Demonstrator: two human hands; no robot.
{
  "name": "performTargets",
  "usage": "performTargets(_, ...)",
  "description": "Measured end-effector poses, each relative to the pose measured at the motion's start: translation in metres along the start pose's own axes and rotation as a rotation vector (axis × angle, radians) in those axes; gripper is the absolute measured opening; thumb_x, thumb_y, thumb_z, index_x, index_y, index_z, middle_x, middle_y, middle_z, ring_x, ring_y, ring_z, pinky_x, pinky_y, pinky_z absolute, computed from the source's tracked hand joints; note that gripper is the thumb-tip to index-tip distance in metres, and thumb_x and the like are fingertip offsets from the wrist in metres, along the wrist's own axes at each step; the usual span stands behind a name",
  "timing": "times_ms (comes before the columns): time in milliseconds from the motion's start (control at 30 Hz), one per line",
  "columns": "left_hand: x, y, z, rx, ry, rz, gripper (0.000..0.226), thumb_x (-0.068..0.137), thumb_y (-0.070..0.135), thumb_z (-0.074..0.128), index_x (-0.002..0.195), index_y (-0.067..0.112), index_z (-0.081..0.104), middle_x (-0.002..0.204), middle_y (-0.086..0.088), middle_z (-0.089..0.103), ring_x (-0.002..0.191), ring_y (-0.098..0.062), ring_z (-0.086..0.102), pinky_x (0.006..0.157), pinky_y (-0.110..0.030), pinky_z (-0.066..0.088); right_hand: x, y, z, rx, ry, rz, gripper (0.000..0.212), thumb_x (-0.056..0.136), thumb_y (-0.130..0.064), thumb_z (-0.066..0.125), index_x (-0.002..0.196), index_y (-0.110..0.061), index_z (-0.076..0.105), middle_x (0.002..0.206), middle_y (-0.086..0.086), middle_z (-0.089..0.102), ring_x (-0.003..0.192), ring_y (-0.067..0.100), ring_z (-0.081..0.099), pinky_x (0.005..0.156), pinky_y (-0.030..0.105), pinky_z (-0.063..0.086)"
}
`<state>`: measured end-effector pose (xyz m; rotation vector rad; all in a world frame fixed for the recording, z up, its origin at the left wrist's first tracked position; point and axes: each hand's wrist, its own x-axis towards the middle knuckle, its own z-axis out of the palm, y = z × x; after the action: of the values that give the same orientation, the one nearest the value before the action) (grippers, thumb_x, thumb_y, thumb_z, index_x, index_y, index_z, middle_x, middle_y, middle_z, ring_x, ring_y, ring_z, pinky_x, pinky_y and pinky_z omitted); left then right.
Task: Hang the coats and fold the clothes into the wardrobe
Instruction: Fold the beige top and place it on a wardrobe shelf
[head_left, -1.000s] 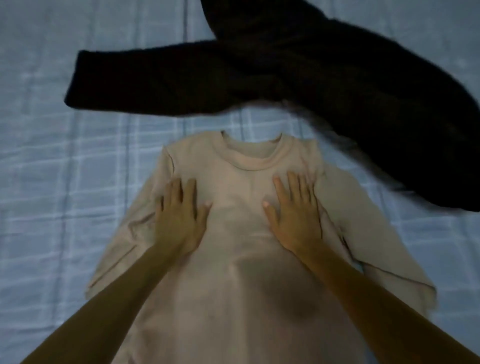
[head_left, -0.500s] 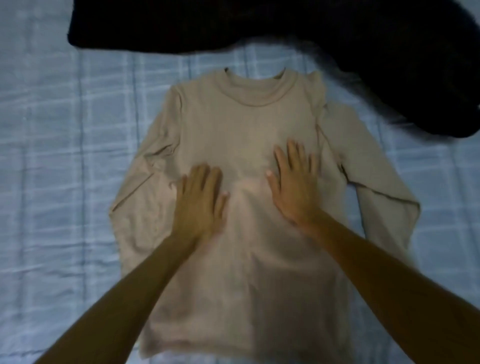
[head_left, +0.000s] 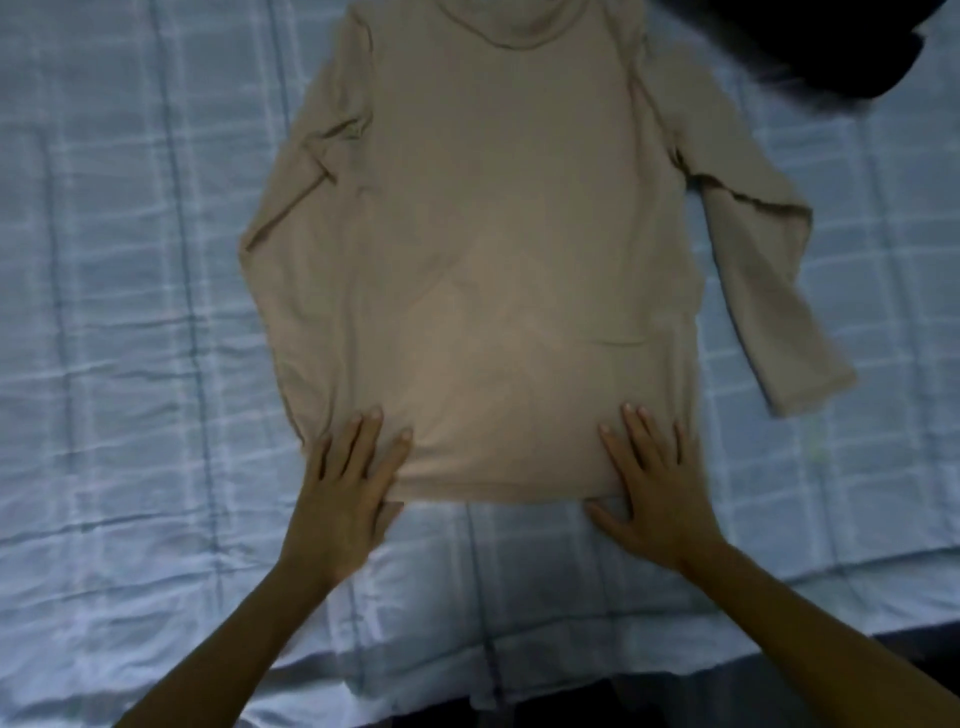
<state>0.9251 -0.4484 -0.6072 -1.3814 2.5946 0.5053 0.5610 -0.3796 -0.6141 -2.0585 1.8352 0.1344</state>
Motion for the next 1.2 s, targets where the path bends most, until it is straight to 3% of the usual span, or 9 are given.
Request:
performTargets(267,0.000,-0.007,0.006,-0.063,0.163,0.042,0.069,0.070,0.000,0.036,0.138,0.003,0.042,0.141,-0.019,0.045,0.128,-0.038,0.041,0.109,-0.042,0.026,-0.002,0.013,0.009,0.019,0.076,0.039,0.094,0.055,0.014,0.061,0.142,-0.003,0.033,0.146,0.019,0.037,0.136,0.033,0.025,0.112,0.047,0.015)
performTargets(400,-0.023,0.003,0.002,-0.020,0.053,0.150,0.066,0.066,0.010,0.053,0.131,0.000,0.051,0.133,-0.022,0.053,0.119,-0.042,0.051,0.109,-0.043,0.024,-0.038,0.007,0.001,0.044,0.098,0.014,0.066,0.071,0.001,0.034,0.137,-0.004,0.037,0.138,0.019,0.048,0.131,0.031,0.035,0.105,0.036,0.026)
performTargets(533,-0.032,0.002,-0.022,-0.191,0.164,0.187,0.042,0.078,0.018,0.048,0.114,0.007,0.066,0.111,-0.014,0.065,0.102,-0.033,0.059,0.096,-0.038,0.039,-0.032,0.001,-0.021,0.027,0.094,-0.048,0.052,0.075,-0.019,0.038,0.119,-0.006,0.062,0.120,0.018,0.063,0.108,0.037,0.060,0.100,0.045,0.028)
performTargets(733,0.039,-0.041,-0.058,-0.510,0.315,-0.844,0.061,0.077,0.051,0.051,0.118,0.006,0.052,0.105,-0.020,0.058,0.098,-0.039,0.054,0.083,-0.045,0.045,0.062,-0.053,-0.043,0.231,0.270,0.008,0.039,0.085,-0.025,0.042,0.110,-0.007,0.065,0.115,0.016,0.061,0.104,0.034,0.056,0.095,0.041,0.040)
performTargets(800,0.065,-0.050,-0.059,-0.664,0.218,-0.925,0.071,0.068,0.062,0.052,0.112,0.006,0.052,0.096,-0.015,0.060,0.088,-0.033,0.058,0.072,-0.040,0.049,0.095,-0.081,-0.040,0.275,0.277,0.025,0.040,0.083,-0.025,0.043,0.112,-0.007,0.064,0.118,0.018,0.059,0.106,0.035,0.055,0.094,0.043,0.044)
performTargets(900,0.082,-0.047,-0.058,-0.819,0.200,-0.906,0.039,0.079,0.032,0.062,0.108,0.010,0.048,0.092,-0.004,0.058,0.074,-0.019,0.055,0.056,-0.026,0.039,0.124,-0.115,-0.029,0.260,0.224,0.056,0.043,0.082,-0.027,0.042,0.115,-0.009,0.062,0.121,0.019,0.057,0.111,0.037,0.054,0.094,0.046,0.045)
performTargets(1000,0.081,-0.049,-0.080,-0.750,0.543,-1.061,0.016,0.080,0.008,0.060,0.095,0.013,0.057,0.079,-0.003,0.058,0.072,-0.021,0.058,0.058,-0.024,0.035,0.125,-0.128,-0.019,0.207,0.201,0.086,0.044,0.079,-0.027,0.041,0.116,-0.013,0.060,0.125,0.018,0.056,0.117,0.035,0.051,0.098,0.045,0.043)
performTargets(1100,0.080,-0.038,-0.116,-0.674,0.875,-0.853,0.017,0.077,0.011,0.053,0.089,0.019,0.061,0.066,0.006,0.054,0.058,-0.007,0.051,0.056,-0.021,0.036,0.115,-0.119,-0.018,0.225,0.223,0.040,0.040,0.081,-0.024,0.043,0.116,-0.014,0.060,0.121,0.015,0.057,0.113,0.033,0.052,0.094,0.042,0.044)
performTargets(1200,0.087,0.023,-0.124,-0.633,0.572,-0.381,0.025,0.084,0.014,0.050,0.102,0.024,0.063,0.069,0.012,0.057,0.056,-0.006,0.050,0.058,-0.018,0.039,0.109,-0.096,-0.026,0.324,0.260,0.022,0.035,0.080,-0.021,0.045,0.109,-0.013,0.063,0.104,0.011,0.060,0.094,0.030,0.055,0.081,0.039,0.050)
